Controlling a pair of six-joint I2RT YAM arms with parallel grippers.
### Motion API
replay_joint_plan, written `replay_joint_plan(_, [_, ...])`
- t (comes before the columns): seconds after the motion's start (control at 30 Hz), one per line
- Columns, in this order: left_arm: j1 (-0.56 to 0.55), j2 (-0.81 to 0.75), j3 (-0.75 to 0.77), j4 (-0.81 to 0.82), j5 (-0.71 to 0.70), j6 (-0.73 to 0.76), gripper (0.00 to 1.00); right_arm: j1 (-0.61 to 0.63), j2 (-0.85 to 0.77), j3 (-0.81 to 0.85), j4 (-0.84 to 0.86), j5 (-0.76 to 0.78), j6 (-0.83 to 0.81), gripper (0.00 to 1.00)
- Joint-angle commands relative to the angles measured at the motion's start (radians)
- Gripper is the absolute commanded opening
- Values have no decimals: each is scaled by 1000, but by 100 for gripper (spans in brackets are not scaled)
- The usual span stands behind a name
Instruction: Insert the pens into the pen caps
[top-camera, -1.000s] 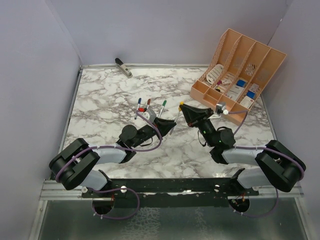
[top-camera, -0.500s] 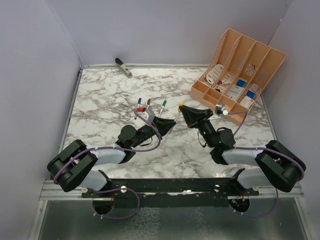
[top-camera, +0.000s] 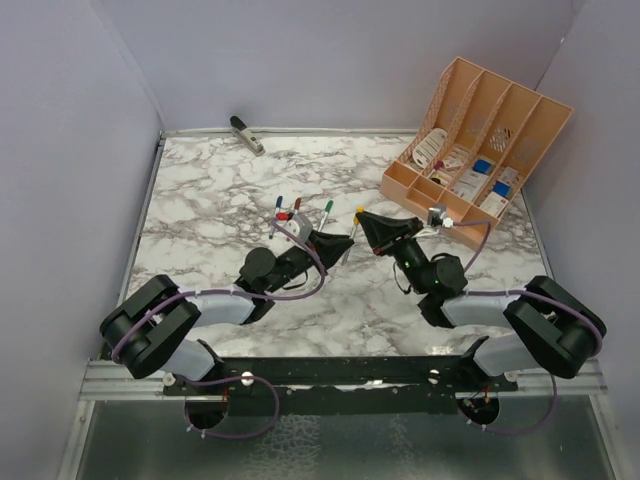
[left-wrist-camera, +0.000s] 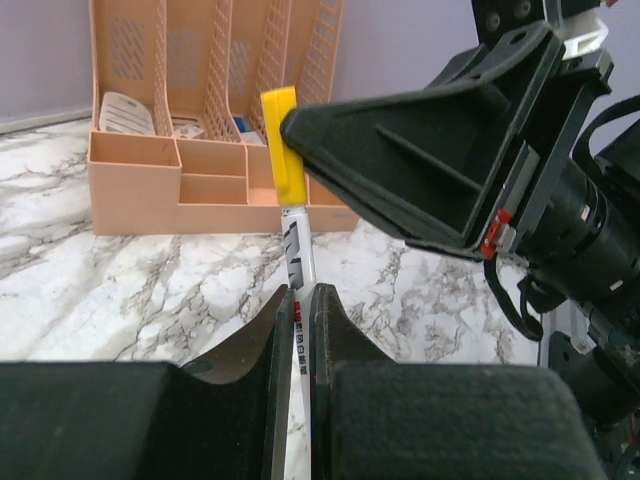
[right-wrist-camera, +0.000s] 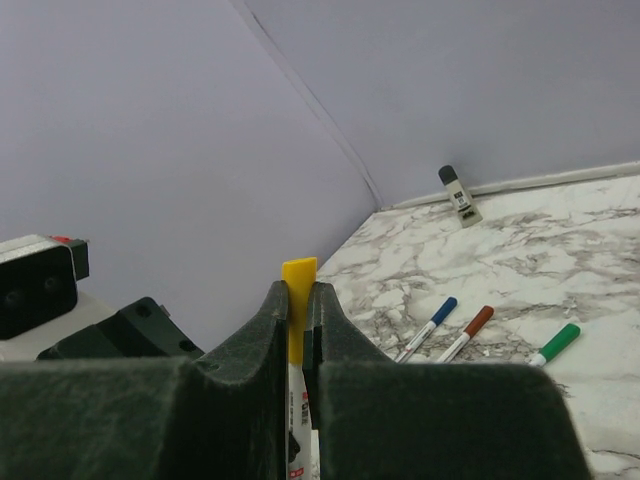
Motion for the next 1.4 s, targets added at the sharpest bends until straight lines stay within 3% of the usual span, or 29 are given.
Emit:
replay_joint_plan(0.0, [4,26,71,152,-16,-6,0,9,32,9,338,-67,24,1])
replay_joint_plan(0.2, [7,32,90,154,-23,9,0,17,22,9,312,-66,12,1])
replay_joint_plan(0.6, [35,-19,99,107,-53,71,0,20,-31,31,104,-123,3,1])
replay_joint_plan(1.2, [69,-25,133,119,-34,91,0,87,-36,48,-189,-79,-14,1])
replay_joint_plan(1.37, [74,-30,137,116,-29,97,0,95,-10,34,-189,-70,-3,1])
